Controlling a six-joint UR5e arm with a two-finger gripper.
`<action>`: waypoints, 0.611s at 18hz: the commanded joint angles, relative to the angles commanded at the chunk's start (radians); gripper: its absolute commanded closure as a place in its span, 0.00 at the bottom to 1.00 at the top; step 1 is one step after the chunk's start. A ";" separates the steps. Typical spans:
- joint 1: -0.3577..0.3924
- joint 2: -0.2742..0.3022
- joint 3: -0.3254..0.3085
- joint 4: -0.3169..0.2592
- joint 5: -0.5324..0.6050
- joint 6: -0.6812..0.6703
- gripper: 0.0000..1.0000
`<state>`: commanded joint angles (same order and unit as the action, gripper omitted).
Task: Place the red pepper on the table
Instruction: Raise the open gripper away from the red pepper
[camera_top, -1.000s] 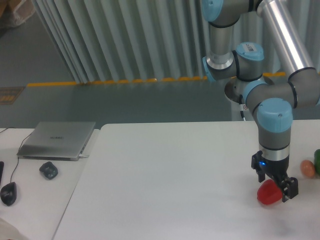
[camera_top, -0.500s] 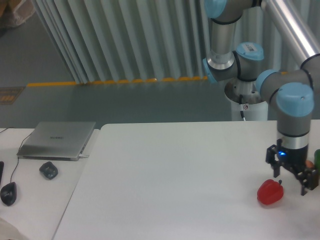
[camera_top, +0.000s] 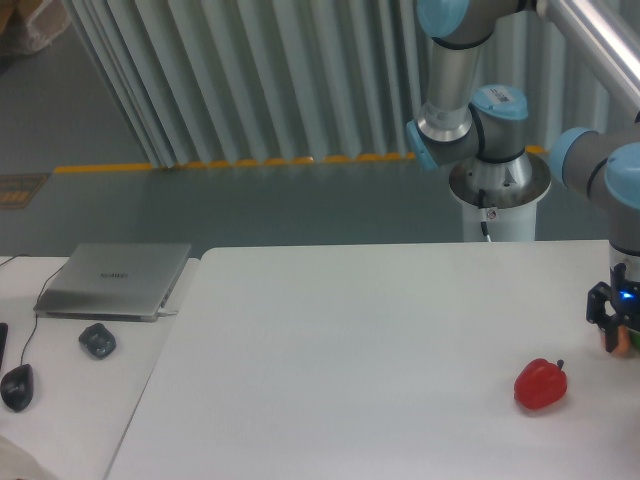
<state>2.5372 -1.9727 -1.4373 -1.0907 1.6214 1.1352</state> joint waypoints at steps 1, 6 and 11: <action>0.000 0.000 -0.005 0.000 0.002 -0.002 0.00; 0.006 0.002 0.008 0.000 0.000 0.000 0.00; 0.031 -0.002 0.008 0.009 -0.002 0.003 0.00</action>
<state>2.5679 -1.9742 -1.4297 -1.0815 1.6199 1.1382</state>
